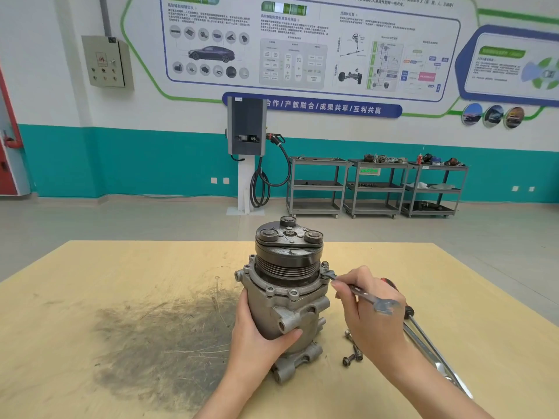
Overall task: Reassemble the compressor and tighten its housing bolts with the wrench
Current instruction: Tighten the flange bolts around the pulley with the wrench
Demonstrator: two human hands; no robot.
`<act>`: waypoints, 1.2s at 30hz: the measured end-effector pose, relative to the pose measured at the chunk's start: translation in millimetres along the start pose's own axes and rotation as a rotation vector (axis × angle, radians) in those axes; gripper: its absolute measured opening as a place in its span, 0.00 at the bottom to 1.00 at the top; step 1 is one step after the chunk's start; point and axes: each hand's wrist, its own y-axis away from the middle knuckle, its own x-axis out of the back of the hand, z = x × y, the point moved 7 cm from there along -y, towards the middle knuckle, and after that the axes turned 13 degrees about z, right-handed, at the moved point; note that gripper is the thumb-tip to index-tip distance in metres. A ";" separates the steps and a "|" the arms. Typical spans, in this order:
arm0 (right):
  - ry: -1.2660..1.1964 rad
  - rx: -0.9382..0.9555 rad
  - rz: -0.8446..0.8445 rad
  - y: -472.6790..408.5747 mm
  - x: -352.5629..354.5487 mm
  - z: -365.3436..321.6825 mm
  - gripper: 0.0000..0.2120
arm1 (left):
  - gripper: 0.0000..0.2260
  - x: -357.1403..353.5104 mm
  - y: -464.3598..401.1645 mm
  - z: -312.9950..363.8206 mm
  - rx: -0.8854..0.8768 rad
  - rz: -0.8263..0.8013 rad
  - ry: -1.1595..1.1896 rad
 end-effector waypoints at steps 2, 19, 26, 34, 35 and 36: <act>0.037 0.085 0.013 -1.6 -0.5 -5.1 0.29 | 0.51 0.0 -0.7 -0.7 -0.003 0.004 -0.008; -0.683 -1.315 -0.224 15.5 -50.7 85.2 0.21 | 0.52 -0.2 -2.9 -5.7 -0.006 0.001 -0.019; -0.753 -1.498 -0.442 22.3 -75.3 88.4 0.20 | 0.52 -0.4 -3.4 -4.7 -0.008 0.001 -0.013; -0.887 -1.538 -0.279 32.6 -78.4 91.9 0.19 | 0.54 0.0 -1.7 -1.6 -0.017 -0.011 0.025; -0.888 -1.524 -0.270 31.7 -78.4 92.2 0.19 | 0.54 -0.3 -1.5 -1.3 -0.018 -0.013 0.029; -0.888 -1.513 -0.270 31.1 -78.6 92.0 0.19 | 0.54 -0.5 -1.3 -0.8 -0.020 -0.016 0.034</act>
